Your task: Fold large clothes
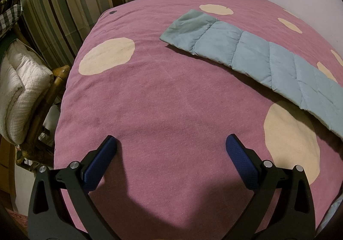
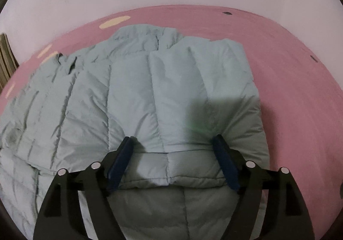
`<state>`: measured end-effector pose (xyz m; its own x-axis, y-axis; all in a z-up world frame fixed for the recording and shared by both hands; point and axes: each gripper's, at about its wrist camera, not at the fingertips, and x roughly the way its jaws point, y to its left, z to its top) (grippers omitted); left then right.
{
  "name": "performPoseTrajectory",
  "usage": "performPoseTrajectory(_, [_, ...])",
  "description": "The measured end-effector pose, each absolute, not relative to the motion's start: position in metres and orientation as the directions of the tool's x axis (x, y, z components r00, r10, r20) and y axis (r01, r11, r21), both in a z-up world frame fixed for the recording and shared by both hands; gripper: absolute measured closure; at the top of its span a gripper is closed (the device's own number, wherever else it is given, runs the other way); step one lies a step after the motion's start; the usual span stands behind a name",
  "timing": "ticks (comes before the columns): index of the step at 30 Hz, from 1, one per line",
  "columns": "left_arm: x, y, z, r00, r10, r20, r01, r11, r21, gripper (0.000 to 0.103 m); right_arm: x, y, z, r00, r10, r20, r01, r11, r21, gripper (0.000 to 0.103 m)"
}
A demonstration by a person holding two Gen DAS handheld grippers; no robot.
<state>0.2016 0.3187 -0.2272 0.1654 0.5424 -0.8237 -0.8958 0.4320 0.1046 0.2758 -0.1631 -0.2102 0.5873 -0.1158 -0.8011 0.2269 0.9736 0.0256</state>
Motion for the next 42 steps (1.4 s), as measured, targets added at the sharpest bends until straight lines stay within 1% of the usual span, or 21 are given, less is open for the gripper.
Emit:
performPoseTrajectory(4, [0.201,0.318,-0.227,0.179,0.536,-0.825,-0.896,0.435,0.088,0.002,0.274,-0.164,-0.211,0.591,-0.113,-0.798,0.229,0.973,0.031,0.023])
performPoseTrajectory(8, [0.196,0.325,-0.222,0.242,0.485,-0.84,-0.863,0.504,0.043,0.002,0.271,-0.163,-0.211,0.595,-0.114,-0.795,0.23,0.973,0.033,0.023])
performPoseTrajectory(9, [0.193,0.33,-0.218,0.279,0.463,-0.841,-0.852,0.523,0.005,0.002,0.27,-0.163,-0.211,0.597,-0.112,-0.795,0.229,0.973,0.035,0.023])
performPoseTrajectory(11, [0.186,0.346,-0.21,0.351,0.439,-0.827,-0.844,0.531,-0.076,0.009,0.27,-0.163,-0.21,0.599,-0.112,-0.793,0.228,0.973,0.035,0.022])
performPoseTrajectory(12, [0.183,0.353,-0.207,0.378,0.429,-0.821,-0.84,0.531,-0.11,0.016,0.27,-0.163,-0.211,0.598,-0.113,-0.793,0.228,0.973,0.033,0.022])
performPoseTrajectory(13, [0.183,0.365,-0.205,0.406,0.407,-0.819,-0.835,0.528,-0.151,0.017,0.269,-0.163,-0.211,0.599,-0.113,-0.793,0.228,0.973,0.033,0.021])
performPoseTrajectory(16, [0.185,0.394,-0.206,0.458,0.359,-0.813,-0.824,0.516,-0.235,0.017,0.269,-0.163,-0.211,0.601,-0.111,-0.792,0.227,0.973,0.036,0.021])
performPoseTrajectory(19, [0.188,0.428,-0.213,0.532,0.301,-0.791,-0.8,0.483,-0.355,0.017,0.269,-0.164,-0.212,0.601,-0.11,-0.791,0.226,0.973,0.037,0.02])
performPoseTrajectory(24, [0.2,0.453,-0.219,0.579,0.317,-0.751,-0.774,0.501,-0.386,0.017,0.269,-0.163,-0.211,0.604,-0.105,-0.79,0.224,0.974,0.042,0.019])
performPoseTrajectory(27, [0.205,0.459,-0.223,0.582,0.344,-0.737,-0.784,0.479,-0.395,0.03,0.269,-0.162,-0.211,0.606,-0.104,-0.788,0.224,0.974,0.044,0.018])
performPoseTrajectory(29, [0.209,0.462,-0.224,0.59,0.347,-0.729,-0.779,0.483,-0.4,0.044,0.269,-0.162,-0.211,0.607,-0.106,-0.788,0.224,0.974,0.041,0.018])
performPoseTrajectory(30, [0.212,0.463,-0.226,0.613,0.323,-0.721,-0.756,0.505,-0.417,0.062,0.269,-0.162,-0.211,0.606,-0.107,-0.788,0.224,0.974,0.04,0.018])
performPoseTrajectory(31, [0.213,0.465,-0.229,0.641,0.29,-0.711,-0.729,0.519,-0.445,0.076,0.27,-0.162,-0.211,0.605,-0.108,-0.789,0.224,0.974,0.038,0.018])
performPoseTrajectory(32, [0.217,0.465,-0.233,0.654,0.262,-0.71,-0.715,0.522,-0.465,0.08,0.269,-0.162,-0.211,0.606,-0.108,-0.788,0.224,0.974,0.039,0.018])
performPoseTrajectory(33, [0.218,0.467,-0.235,0.652,0.264,-0.711,-0.715,0.524,-0.462,0.083,0.27,-0.162,-0.212,0.606,-0.108,-0.788,0.223,0.974,0.038,0.017])
performPoseTrajectory(36, [0.223,0.464,-0.234,0.671,0.252,-0.698,-0.692,0.552,-0.465,0.098,0.269,-0.162,-0.211,0.605,-0.109,-0.788,0.223,0.974,0.037,0.017])
performPoseTrajectory(42, [0.23,0.447,-0.208,0.69,0.282,-0.667,-0.663,0.616,-0.425,0.099,0.271,-0.163,-0.212,0.605,-0.108,-0.789,0.221,0.975,0.036,0.017])
